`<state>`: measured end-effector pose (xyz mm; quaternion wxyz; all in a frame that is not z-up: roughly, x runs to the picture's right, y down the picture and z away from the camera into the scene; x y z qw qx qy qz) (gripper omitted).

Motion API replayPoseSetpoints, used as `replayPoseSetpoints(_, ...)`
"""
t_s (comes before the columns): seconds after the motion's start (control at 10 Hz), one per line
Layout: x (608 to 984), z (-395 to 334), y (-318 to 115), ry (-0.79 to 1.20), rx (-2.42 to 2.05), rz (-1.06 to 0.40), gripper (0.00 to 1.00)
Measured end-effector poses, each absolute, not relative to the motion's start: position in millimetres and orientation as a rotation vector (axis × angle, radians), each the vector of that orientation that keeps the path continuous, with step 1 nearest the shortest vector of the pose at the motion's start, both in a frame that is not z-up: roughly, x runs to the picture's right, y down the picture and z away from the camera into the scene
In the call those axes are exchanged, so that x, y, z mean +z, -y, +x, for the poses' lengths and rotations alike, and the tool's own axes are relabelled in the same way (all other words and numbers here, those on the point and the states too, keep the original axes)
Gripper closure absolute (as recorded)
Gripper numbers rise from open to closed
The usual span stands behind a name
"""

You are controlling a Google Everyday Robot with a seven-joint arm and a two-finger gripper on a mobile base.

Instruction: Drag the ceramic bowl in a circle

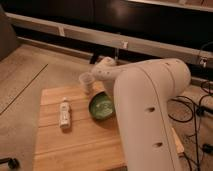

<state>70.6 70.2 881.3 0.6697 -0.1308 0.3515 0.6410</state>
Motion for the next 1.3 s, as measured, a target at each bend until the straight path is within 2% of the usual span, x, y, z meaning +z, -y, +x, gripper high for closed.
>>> replayPoseSetpoints(0.4, 901.4, 23.1, -79.5, -0.725, 1.429, -0.38, 1.0)
replayPoseSetpoints(0.9, 867.6, -2.1, -91.3, -0.66, 1.372, -0.459, 1.0)
replayPoseSetpoints(1.0, 859.7, 6.7, -93.1, -0.67, 1.359, -0.447, 0.97)
replayPoseSetpoints(1.2, 855.9, 21.0, -99.9, -0.7, 1.375, -0.446, 0.82)
replayPoseSetpoints(1.3, 855.9, 21.3, -98.8, -0.699, 1.376, -0.442, 0.79)
